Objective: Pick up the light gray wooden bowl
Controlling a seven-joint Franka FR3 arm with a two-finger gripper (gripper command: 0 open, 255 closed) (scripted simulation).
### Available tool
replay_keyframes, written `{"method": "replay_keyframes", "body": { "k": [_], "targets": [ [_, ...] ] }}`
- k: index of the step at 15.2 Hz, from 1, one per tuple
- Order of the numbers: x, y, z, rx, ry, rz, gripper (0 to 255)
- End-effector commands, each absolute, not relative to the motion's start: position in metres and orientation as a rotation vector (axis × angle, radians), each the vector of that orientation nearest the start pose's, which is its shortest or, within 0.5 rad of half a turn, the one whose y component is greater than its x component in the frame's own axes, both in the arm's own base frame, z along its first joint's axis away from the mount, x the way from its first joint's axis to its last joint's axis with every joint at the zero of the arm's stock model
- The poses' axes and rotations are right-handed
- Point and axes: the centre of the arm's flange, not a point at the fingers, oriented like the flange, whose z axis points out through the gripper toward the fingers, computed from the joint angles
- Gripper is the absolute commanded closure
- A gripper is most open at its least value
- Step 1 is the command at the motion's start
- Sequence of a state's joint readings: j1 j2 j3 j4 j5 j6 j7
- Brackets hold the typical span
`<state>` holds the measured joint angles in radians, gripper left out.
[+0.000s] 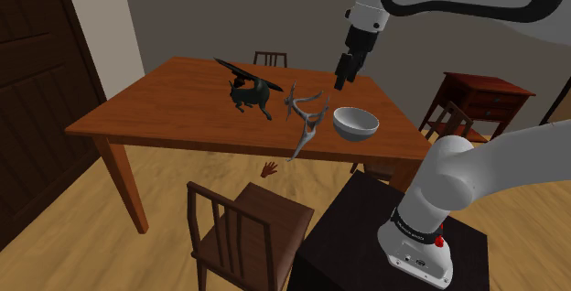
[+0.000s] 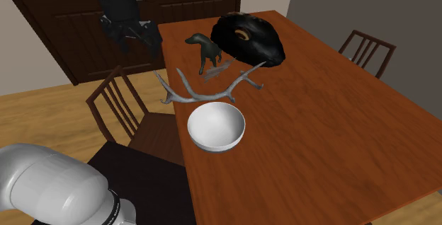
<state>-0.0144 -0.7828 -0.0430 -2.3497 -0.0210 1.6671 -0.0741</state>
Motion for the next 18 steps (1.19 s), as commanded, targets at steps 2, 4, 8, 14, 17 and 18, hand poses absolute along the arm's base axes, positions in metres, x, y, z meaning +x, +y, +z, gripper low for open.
{"method": "replay_keyframes", "body": {
  "k": [2, 4, 8, 14, 17, 18],
  "targets": [
    [0.319, -0.030, 0.590, -3.145, -0.035, -0.149, 0],
    [0.322, -0.041, 0.569, -3.167, -0.015, -0.133, 0],
    [0.328, -0.065, 0.526, -3.211, 0.026, -0.101, 0],
    [0.334, -0.105, 0.463, -3.276, 0.089, -0.050, 0],
    [0.336, -0.126, 0.433, -3.307, 0.122, -0.024, 0],
    [0.336, -0.134, 0.423, -3.317, 0.133, -0.015, 0]
  ]
}}
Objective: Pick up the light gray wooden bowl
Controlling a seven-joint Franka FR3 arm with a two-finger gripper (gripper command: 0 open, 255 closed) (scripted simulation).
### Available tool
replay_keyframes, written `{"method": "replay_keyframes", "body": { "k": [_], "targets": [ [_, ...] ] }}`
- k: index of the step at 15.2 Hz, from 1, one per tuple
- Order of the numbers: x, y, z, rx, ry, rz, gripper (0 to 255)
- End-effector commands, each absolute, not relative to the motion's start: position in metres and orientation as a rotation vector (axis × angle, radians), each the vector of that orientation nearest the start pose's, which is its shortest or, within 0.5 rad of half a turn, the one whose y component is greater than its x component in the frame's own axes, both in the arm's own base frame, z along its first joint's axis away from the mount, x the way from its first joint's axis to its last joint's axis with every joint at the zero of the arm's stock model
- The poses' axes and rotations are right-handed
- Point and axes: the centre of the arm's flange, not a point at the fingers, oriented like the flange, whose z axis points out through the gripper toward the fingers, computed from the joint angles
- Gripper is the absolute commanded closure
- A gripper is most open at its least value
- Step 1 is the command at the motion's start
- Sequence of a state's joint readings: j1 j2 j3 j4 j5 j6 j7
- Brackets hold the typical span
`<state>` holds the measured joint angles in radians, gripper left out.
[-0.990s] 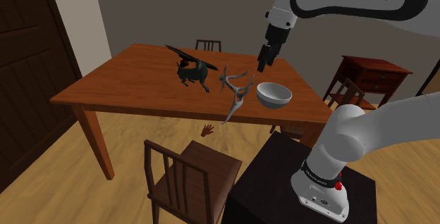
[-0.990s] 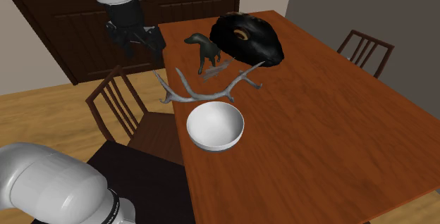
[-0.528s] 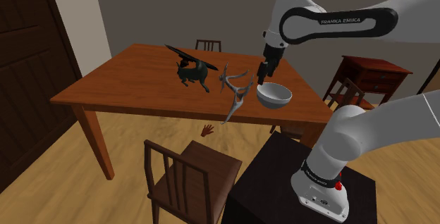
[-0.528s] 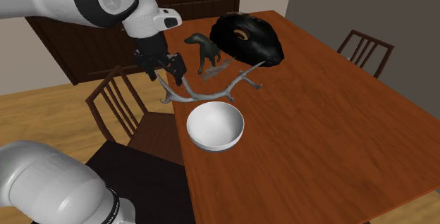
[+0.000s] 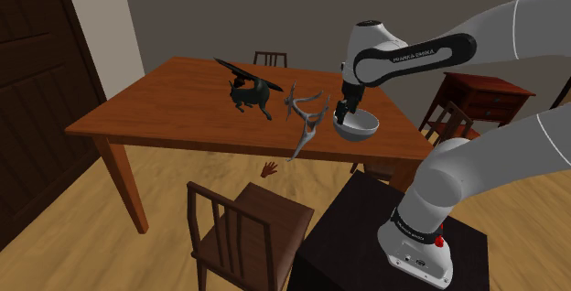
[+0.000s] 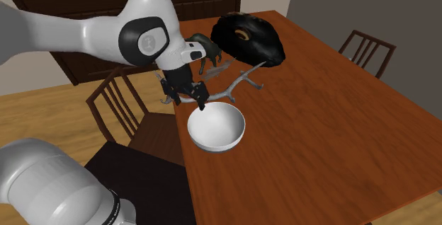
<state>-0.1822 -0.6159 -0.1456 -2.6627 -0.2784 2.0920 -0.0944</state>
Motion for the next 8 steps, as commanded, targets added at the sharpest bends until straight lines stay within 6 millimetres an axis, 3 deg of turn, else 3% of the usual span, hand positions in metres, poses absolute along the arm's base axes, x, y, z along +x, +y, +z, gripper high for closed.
{"method": "replay_keyframes", "body": {
  "k": [1, 8],
  "targets": [
    [0.336, -0.134, 0.422, -3.318, 0.133, -0.015, 0],
    [0.336, -0.134, 0.382, -3.318, 0.133, -0.015, 0]
  ]
}}
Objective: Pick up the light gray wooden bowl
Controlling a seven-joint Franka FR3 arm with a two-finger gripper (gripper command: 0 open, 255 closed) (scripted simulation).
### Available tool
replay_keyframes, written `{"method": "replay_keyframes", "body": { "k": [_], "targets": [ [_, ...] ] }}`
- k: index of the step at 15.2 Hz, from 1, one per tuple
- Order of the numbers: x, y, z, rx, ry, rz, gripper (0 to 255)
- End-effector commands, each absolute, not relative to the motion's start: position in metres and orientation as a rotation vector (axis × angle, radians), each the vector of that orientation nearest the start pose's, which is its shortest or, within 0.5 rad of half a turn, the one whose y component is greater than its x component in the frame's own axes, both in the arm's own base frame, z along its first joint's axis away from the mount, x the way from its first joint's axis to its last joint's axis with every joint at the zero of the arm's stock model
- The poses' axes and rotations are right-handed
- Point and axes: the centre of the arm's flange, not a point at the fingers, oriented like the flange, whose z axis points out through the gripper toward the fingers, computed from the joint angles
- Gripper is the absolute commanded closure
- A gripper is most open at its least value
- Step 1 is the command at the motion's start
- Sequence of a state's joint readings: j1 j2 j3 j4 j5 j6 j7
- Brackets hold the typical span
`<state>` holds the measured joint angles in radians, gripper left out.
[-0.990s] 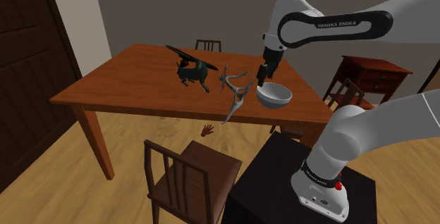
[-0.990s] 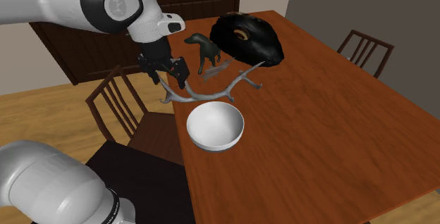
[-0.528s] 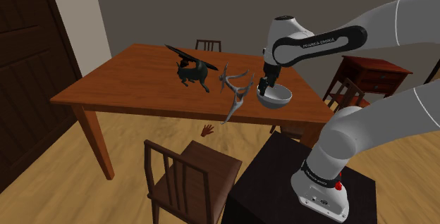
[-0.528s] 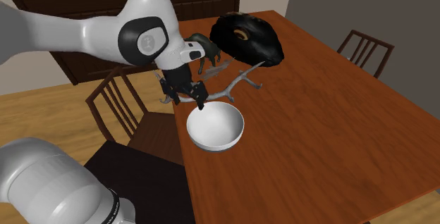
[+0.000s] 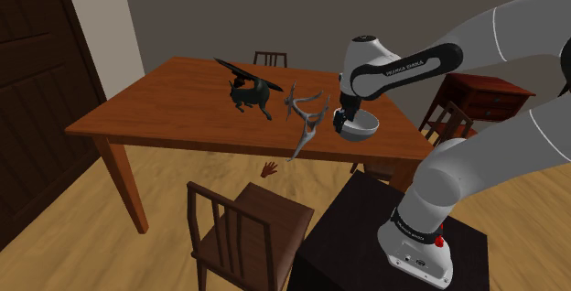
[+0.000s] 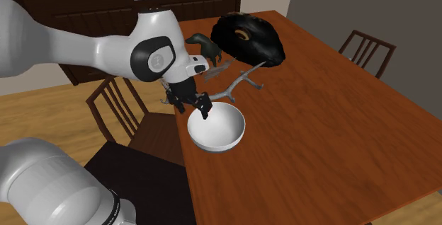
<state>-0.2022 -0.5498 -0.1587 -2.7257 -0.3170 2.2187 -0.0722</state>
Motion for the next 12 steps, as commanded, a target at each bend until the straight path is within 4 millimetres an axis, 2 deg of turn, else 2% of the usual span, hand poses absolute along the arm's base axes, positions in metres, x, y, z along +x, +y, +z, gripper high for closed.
{"method": "replay_keyframes", "body": {
  "k": [1, 2, 3, 12],
  "targets": [
    [0.3362, -0.1340, 0.3821, -3.318, 0.133, -0.015, 0],
    [0.3361, -0.1340, 0.3821, -3.318, 0.133, -0.015, 0],
    [0.3358, -0.1332, 0.3822, -3.318, 0.133, -0.015, 255],
    [0.3362, -0.1340, 0.3821, -3.318, 0.133, -0.015, 255]
  ]
}}
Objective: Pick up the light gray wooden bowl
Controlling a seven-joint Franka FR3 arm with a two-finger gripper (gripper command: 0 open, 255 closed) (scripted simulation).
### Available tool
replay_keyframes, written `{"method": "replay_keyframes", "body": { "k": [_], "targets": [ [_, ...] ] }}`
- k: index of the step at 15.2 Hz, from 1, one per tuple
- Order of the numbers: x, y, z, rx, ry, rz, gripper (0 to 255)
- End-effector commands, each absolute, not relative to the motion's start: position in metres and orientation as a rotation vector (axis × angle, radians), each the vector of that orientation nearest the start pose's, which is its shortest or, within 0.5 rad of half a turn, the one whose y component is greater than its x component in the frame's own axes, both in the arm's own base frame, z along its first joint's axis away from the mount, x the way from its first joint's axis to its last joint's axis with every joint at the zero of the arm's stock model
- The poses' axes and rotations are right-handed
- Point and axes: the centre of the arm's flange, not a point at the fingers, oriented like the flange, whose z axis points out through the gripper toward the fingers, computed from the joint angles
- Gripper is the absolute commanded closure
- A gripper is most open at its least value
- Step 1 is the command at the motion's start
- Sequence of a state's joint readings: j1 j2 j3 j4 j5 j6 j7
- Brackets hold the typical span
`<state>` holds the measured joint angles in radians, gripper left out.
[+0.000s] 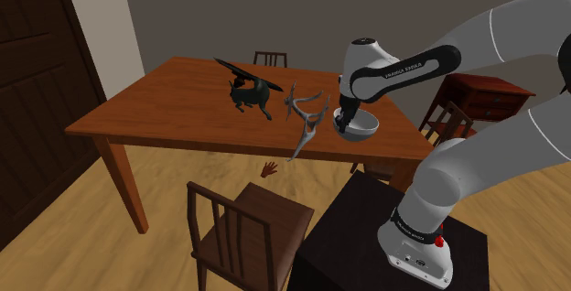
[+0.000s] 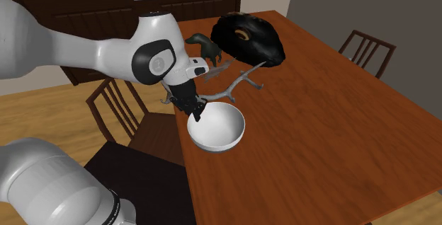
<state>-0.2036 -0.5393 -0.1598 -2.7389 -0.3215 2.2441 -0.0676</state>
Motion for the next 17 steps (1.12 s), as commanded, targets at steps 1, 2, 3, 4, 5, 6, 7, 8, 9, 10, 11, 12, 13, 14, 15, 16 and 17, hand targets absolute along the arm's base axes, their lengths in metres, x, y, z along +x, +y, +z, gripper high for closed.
{"method": "replay_keyframes", "body": {
  "k": [1, 2, 3, 4, 5, 6, 7, 8, 9, 10, 11, 12, 13, 14, 15, 16, 17],
  "targets": [
    [0.336, -0.134, 0.387, -3.318, 0.133, -0.015, 255],
    [0.336, -0.134, 0.393, -3.318, 0.133, -0.015, 255],
    [0.336, -0.134, 0.398, -3.318, 0.133, -0.015, 255],
    [0.336, -0.134, 0.403, -3.318, 0.133, -0.015, 255],
    [0.336, -0.134, 0.409, -3.318, 0.133, -0.015, 255],
    [0.336, -0.134, 0.414, -3.318, 0.133, -0.015, 255],
    [0.336, -0.134, 0.419, -3.318, 0.133, -0.015, 255],
    [0.336, -0.134, 0.424, -3.318, 0.133, -0.015, 255],
    [0.336, -0.134, 0.430, -3.318, 0.133, -0.015, 255],
    [0.336, -0.134, 0.435, -3.318, 0.133, -0.015, 255],
    [0.336, -0.134, 0.440, -3.318, 0.133, -0.015, 255],
    [0.336, -0.134, 0.445, -3.318, 0.133, -0.015, 255],
    [0.336, -0.134, 0.451, -3.318, 0.133, -0.015, 255],
    [0.336, -0.134, 0.456, -3.318, 0.133, -0.015, 255],
    [0.336, -0.134, 0.461, -3.318, 0.133, -0.015, 255],
    [0.336, -0.134, 0.462, -3.318, 0.133, -0.015, 255],
    [0.336, -0.134, 0.462, -3.318, 0.133, -0.015, 255]
  ]
}}
